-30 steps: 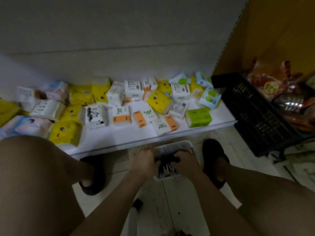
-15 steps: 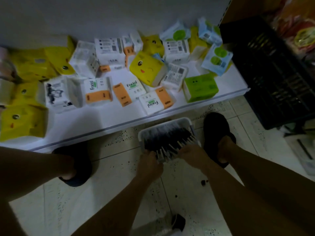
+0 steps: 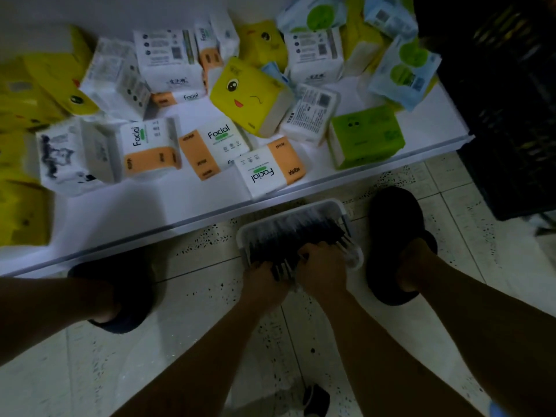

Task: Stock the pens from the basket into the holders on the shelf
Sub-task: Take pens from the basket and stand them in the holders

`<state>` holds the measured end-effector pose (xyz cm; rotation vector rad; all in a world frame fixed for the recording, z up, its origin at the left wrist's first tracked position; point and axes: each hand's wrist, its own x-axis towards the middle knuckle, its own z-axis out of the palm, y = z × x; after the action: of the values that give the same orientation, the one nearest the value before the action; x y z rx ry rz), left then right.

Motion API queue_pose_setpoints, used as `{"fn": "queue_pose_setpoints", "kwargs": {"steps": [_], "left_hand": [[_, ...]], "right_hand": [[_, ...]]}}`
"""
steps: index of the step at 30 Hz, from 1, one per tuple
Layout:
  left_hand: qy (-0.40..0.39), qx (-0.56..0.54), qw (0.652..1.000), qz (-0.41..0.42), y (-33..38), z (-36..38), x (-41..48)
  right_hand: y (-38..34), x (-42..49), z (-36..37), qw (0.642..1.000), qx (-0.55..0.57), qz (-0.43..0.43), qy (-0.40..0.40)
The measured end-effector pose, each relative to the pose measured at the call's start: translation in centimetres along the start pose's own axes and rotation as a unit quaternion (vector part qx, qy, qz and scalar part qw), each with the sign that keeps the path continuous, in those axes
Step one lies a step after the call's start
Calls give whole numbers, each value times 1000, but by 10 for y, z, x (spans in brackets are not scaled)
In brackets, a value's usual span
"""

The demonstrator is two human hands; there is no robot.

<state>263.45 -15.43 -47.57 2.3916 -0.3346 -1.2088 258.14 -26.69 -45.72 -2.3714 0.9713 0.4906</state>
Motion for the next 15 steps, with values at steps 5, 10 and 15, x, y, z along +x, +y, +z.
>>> {"fn": "queue_pose_setpoints", "kwargs": {"steps": [5,10,15], "left_hand": [[6,38,999,-16,4,-2,5],[-14,44,998,-43,12,-4,8],[-29,-106,984,-138,22,-14,11]], "right_hand": [[1,-2,14,998,-32,-56,-21],[1,-1,15,996,-42,-67,-33],[0,0,13,997,-37,-47,-46]]}}
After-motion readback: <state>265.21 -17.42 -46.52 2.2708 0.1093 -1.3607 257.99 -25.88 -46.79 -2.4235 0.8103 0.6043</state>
